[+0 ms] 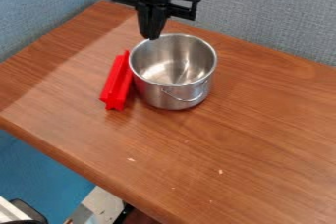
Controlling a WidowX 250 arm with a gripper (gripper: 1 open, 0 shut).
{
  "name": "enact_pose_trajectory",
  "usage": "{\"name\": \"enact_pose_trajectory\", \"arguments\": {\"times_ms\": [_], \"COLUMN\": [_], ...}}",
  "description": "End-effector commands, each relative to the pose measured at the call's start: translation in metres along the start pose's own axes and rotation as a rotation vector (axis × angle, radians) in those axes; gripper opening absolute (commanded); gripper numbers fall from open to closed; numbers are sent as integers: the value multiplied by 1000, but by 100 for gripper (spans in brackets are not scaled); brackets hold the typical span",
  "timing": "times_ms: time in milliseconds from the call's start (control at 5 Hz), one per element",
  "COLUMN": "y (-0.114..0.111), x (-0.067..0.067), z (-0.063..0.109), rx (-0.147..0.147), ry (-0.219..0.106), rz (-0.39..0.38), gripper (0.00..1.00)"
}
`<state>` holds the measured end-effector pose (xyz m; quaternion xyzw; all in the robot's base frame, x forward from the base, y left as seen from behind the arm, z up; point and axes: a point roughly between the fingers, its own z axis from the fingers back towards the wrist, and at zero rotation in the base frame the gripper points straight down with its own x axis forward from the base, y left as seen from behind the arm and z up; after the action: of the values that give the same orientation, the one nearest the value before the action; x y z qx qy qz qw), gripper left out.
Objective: Move the red object from the metal pot to the table
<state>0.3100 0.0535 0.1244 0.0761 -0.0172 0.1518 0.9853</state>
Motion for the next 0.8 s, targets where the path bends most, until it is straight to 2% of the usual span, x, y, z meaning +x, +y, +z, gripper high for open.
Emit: {"name": "enact_pose_trajectory", "arguments": {"times_ms": [0,400,600], "y": [10,16,20], "x": [11,17,20], "z": [11,5,6], "rx": [9,14,6], "ry": [-56,-53,-57], "rz": [14,18,29], "gripper": [0,0,0]}}
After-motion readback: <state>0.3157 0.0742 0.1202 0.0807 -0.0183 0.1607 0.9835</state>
